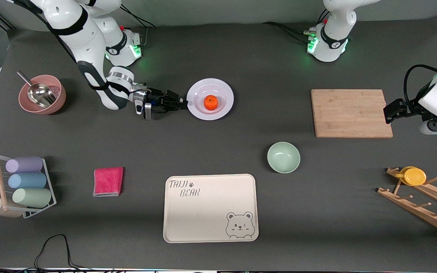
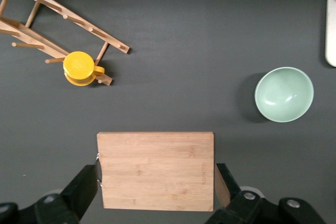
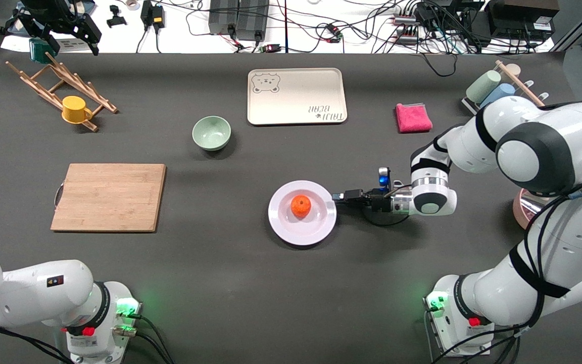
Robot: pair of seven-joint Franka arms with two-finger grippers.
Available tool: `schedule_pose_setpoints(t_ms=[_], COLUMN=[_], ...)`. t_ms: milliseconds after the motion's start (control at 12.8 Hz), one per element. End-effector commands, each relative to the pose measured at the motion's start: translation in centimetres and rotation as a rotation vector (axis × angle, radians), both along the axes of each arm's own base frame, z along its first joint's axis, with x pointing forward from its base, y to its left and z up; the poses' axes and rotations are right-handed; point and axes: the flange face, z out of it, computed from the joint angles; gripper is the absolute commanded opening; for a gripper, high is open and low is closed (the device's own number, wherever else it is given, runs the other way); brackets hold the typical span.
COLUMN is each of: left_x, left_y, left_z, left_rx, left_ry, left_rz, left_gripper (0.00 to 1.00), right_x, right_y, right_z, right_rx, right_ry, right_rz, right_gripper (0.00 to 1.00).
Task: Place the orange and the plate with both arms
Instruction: 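Withdraw the left gripper to its side while the right gripper grips the plate rim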
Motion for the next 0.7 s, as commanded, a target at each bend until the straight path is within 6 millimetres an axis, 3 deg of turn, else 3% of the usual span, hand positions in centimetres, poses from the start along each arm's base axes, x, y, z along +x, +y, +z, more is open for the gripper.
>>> schedule_pose_setpoints(t_ms=[0, 312, 390, 545, 623], left_x=[-1.2, -2.2, -2.4, -2.7, -2.9], left_y=[2.0, 2.1, 2.1, 2.2, 2.6], left_z=[1.1, 0.9, 0.2, -0.8, -1.6], left_rx=[-0.057, -0.05, -0.05, -0.05, -0.051], left_ry=[-0.026, -0.003, 0.023, 0.052, 0.075], left_rz=[-0.001, -0.016, -0.003, -0.001, 0.004], left_gripper=[1.0, 1.0, 1.0, 1.0, 1.0], right_x=[-0.4, -0.6, -0.6, -0.6, -0.7], right_y=[2.0, 2.3, 2.3, 2.3, 2.4], right_z=[-0.9, -0.9, -0.9, -0.9, -0.9], right_rx=[0.001, -0.005, -0.005, -0.01, -0.009], right_ry=[-0.013, -0.024, -0.028, -0.05, -0.051], right_rz=[-0.006, -0.003, -0.003, 0.003, 0.005], right_gripper=[0.41, 0.41, 0.36, 0.12, 0.07])
